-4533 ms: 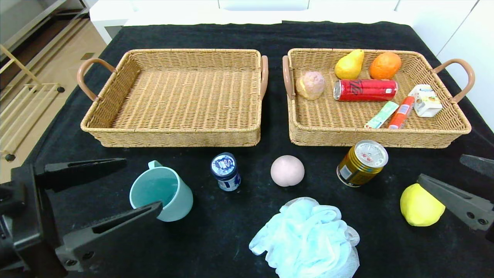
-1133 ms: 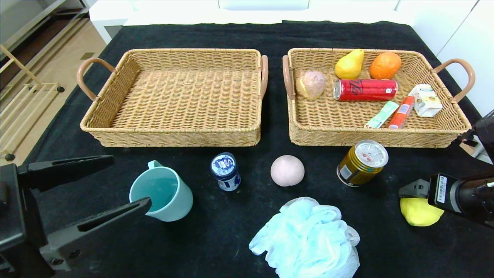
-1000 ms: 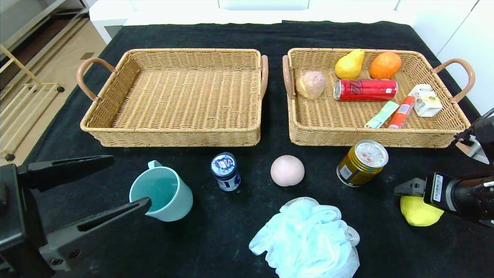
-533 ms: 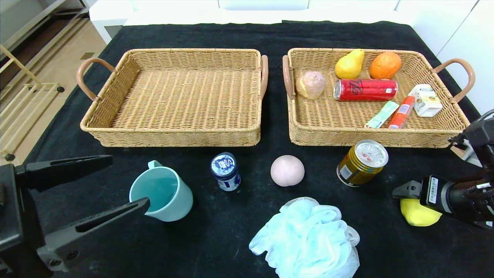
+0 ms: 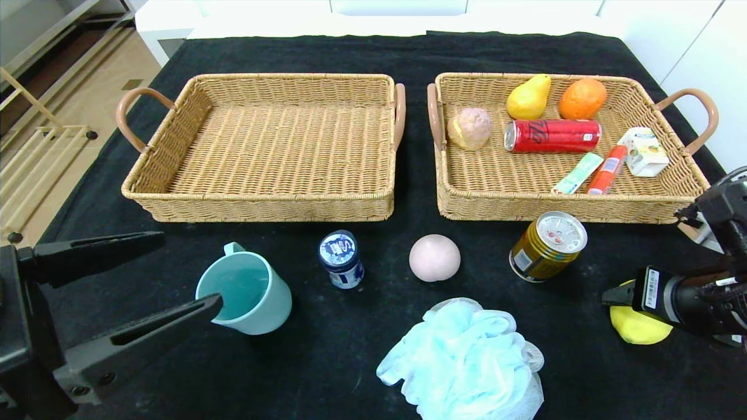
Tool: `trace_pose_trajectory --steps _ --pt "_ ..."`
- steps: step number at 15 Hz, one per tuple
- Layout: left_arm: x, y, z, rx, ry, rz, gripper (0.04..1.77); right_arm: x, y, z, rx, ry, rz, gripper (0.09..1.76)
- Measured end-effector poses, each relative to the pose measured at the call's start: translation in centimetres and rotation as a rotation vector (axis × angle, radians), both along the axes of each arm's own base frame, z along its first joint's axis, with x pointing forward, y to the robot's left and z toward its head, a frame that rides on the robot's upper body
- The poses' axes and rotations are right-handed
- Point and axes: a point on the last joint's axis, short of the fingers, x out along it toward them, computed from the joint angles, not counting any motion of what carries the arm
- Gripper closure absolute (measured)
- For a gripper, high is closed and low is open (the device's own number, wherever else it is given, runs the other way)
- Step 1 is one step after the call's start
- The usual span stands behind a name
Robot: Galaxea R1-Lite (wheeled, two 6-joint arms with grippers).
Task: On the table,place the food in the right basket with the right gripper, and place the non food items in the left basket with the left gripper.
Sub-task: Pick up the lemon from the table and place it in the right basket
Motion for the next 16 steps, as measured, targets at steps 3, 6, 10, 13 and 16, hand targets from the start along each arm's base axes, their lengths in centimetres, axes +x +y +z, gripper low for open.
trace_pose_trajectory --steps 3,6,10,13,16 --pt "0.0 0.0 -0.1 0.001 0.002 -0.001 0.09 0.1 0.0 -0.2 -0.002 0.008 0.001 0.74" --pt "0.0 0.0 -0.1 0.000 0.003 0.000 0.09 0.0 0.0 -0.3 -0.003 0.013 0.000 0.74" --pt "-0.2 0.0 0.0 -0.001 0.000 -0.003 0.09 -0.1 0.0 -0.2 -0.001 0.010 -0.001 0.75" --pt "-0.2 0.0 0.0 -0.001 -0.002 -0.003 0.09 -0.9 0.1 0.6 0.003 -0.019 0.017 0.75" --pt "-0.2 0.0 -0.1 0.002 0.001 -0.005 0.09 -2.3 0.0 2.1 -0.011 -0.082 0.062 0.75"
